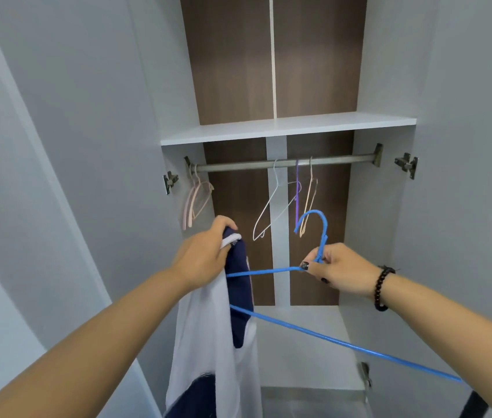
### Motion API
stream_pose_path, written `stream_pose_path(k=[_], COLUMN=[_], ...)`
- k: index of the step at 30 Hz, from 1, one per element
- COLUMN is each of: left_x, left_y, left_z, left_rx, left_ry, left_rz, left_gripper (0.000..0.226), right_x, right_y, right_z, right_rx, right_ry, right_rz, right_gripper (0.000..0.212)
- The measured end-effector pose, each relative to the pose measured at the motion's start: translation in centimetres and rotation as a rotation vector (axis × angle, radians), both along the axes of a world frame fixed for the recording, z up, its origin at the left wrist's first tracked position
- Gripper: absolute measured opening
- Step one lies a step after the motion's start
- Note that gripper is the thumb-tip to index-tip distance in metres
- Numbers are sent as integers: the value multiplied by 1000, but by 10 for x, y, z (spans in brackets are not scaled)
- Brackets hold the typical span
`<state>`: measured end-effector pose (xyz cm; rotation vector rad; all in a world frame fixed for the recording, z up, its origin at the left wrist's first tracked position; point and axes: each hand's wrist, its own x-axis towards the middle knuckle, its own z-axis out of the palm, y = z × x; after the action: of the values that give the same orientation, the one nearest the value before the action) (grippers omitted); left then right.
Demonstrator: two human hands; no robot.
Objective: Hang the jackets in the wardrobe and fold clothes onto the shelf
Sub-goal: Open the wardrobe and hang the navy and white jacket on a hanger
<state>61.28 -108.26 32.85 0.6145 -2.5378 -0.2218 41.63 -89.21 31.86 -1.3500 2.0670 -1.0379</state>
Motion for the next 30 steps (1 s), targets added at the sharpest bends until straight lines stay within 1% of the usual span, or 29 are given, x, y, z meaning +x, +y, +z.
stream_pose_path(k=[2, 3, 5, 7, 9, 10, 11, 13, 15, 17, 18, 19, 21, 23, 26, 28, 30], left_x=[-4, -6, -8, -6, -2, 0, 1, 1, 0, -4, -6, -8, -14, -22, -36, -44, -47], left_y=[13, 20, 29, 37, 43, 44, 44, 45, 44, 41, 39, 36, 31, 28, 30, 30, 28], left_z=[3, 3, 4, 4, 2, -2, -5, -11, -23, -31, -32, -32, -28, -23, -12, -3, 5], left_rx=[-129, -202, -340, -452, -529, -516, -463, -278, -74, 112, 172, 172, -5, -197, -397, -539, -590], left_ry=[-44, -81, -142, -153, -86, -22, 36, 52, -3, 51, 99, 137, 160, 97, -20, -38, -41], left_rz=[-70, -96, -121, -155, -249, -291, -312, -300, -252, -213, -177, -132, -93, -103, -59, -70, -108], left_gripper=[20, 22, 25, 26, 22, 23, 26, 35, 43, 44, 42, 39, 39, 42, 38, 35, 31], right_x=[9, 14, 25, 34, 39, 41, 41, 39, 33, 27, 23, 19, 10, 3, -6, -12, -12], right_y=[-10, -14, -20, -23, -25, -25, -25, -26, -27, -26, -24, -22, -17, -12, -7, -3, 0], right_z=[-3, -6, -14, -25, -33, -34, -34, -33, -32, -31, -29, -28, -23, -16, -7, -6, -9], right_rx=[32, 49, 56, -17, -134, -190, -241, -326, -394, -442, -452, -453, -449, -437, -431, -432, -422], right_ry=[71, 57, -42, -96, -124, -145, -170, -238, -350, -442, -462, -468, -463, -447, -428, -447, -454], right_rz=[-9, -13, -30, -102, -168, -179, -182, -197, -246, -290, -304, -307, -280, -241, -215, -197, -167], right_gripper=[23, 25, 23, 29, 39, 42, 44, 44, 40, 32, 28, 24, 19, 18, 20, 20, 19])
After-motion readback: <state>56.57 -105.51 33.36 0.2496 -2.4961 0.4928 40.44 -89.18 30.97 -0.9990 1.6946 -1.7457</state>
